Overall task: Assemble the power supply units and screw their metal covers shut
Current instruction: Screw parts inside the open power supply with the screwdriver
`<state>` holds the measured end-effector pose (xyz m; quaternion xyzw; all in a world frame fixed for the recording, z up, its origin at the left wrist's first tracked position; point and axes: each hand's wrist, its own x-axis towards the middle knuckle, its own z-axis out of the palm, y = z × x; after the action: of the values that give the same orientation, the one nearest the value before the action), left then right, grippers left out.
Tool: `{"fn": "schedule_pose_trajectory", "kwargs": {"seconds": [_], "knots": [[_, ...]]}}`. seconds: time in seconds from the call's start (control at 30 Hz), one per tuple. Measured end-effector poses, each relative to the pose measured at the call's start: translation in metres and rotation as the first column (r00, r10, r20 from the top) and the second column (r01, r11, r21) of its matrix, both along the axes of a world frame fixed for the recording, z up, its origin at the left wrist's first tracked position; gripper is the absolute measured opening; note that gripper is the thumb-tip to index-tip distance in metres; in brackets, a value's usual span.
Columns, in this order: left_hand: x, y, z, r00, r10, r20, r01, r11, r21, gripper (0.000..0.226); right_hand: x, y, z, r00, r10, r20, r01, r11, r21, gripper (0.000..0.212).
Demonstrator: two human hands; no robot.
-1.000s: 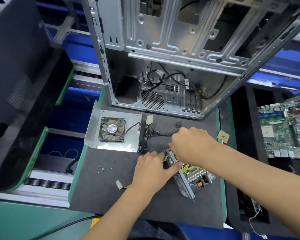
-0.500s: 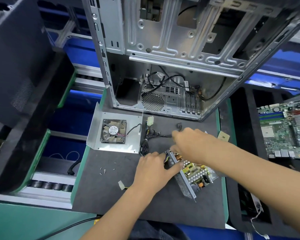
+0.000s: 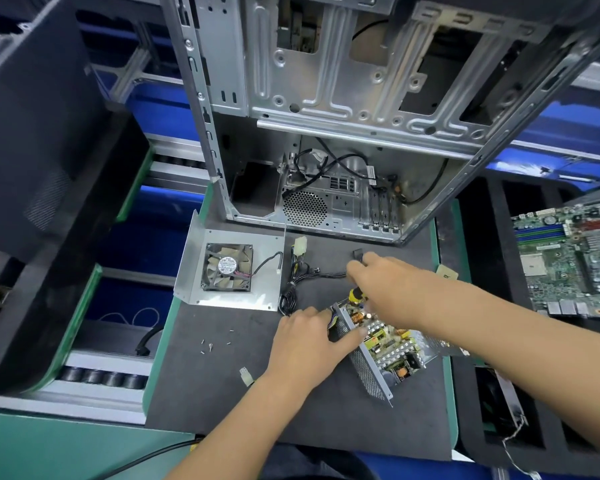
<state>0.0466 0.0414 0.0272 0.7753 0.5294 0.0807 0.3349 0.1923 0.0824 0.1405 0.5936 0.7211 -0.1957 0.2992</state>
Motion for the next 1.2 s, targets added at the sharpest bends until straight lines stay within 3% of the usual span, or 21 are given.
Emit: {"fn": "schedule_pose_trajectory", "kwargs": {"seconds": [0.1, 0.2, 0.27, 0.37, 0.43, 0.5, 0.57, 0.63, 0.8, 0.97, 1.03, 1.1, 1.2], "knots": [[0.001, 0.002, 0.000, 1.000, -0.002, -0.005, 0.002, 1.000, 0.005, 0.059, 0.007, -0.003, 0.000, 0.938, 0.343, 0.048, -0.346, 0.931, 0.116, 0.033], [0.001, 0.001, 0.000, 1.000, 0.004, 0.018, -0.004, 1.000, -0.003, 0.058, 0.001, -0.001, 0.004, 0.888, 0.457, 0.057, -0.460, 0.882, 0.101, 0.012], [0.001, 0.001, -0.001, 1.000, 0.001, 0.019, -0.001, 1.000, -0.007, 0.058, -0.007, 0.001, 0.000, 0.909, 0.411, 0.062, -0.416, 0.903, 0.104, 0.015], [0.001, 0.000, -0.002, 1.000, 0.009, 0.027, -0.009, 1.000, -0.006, 0.058, -0.017, 0.008, -0.005, 0.991, 0.113, 0.067, -0.121, 0.985, 0.121, 0.017], [0.001, 0.001, -0.003, 0.999, 0.013, 0.037, -0.012, 1.000, -0.011, 0.055, -0.019, 0.006, -0.005, 0.999, -0.002, 0.039, 0.001, 1.000, 0.018, 0.022], [0.001, 0.001, -0.003, 0.999, 0.016, 0.043, -0.016, 1.000, -0.022, 0.054, -0.019, 0.000, 0.000, 0.999, 0.051, 0.005, -0.051, 0.999, 0.003, 0.029], [0.000, 0.001, -0.004, 0.999, 0.009, 0.031, -0.009, 1.000, -0.020, 0.056, -0.016, -0.005, -0.001, 0.964, 0.264, 0.035, -0.266, 0.959, 0.097, 0.035], [0.000, 0.001, -0.004, 1.000, 0.002, 0.025, -0.002, 1.000, -0.012, 0.055, -0.013, -0.005, -0.001, 0.933, 0.358, 0.044, -0.361, 0.924, 0.130, 0.030], [0.001, 0.002, -0.005, 1.000, 0.004, 0.025, -0.004, 1.000, -0.011, 0.058, -0.017, 0.000, 0.000, 0.964, 0.260, 0.063, -0.265, 0.957, 0.114, 0.013], [0.001, 0.001, -0.003, 0.998, 0.013, 0.055, -0.012, 1.000, -0.017, 0.057, -0.024, 0.000, -0.009, 0.998, -0.009, 0.064, 0.007, 0.999, 0.044, 0.007], [0.001, 0.001, -0.003, 0.999, 0.011, 0.051, -0.010, 1.000, -0.018, 0.057, -0.020, -0.003, -0.001, 0.997, -0.076, 0.029, 0.076, 0.997, -0.018, 0.019], [0.001, 0.001, -0.003, 0.998, 0.015, 0.053, -0.014, 1.000, -0.021, 0.057, -0.016, -0.006, 0.006, 0.999, 0.038, -0.007, -0.038, 0.999, 0.005, 0.029], [0.001, 0.001, -0.004, 0.999, 0.006, 0.036, -0.005, 1.000, -0.016, 0.057, -0.019, -0.009, 0.011, 0.969, 0.249, 0.008, -0.249, 0.967, 0.064, 0.025]]}}
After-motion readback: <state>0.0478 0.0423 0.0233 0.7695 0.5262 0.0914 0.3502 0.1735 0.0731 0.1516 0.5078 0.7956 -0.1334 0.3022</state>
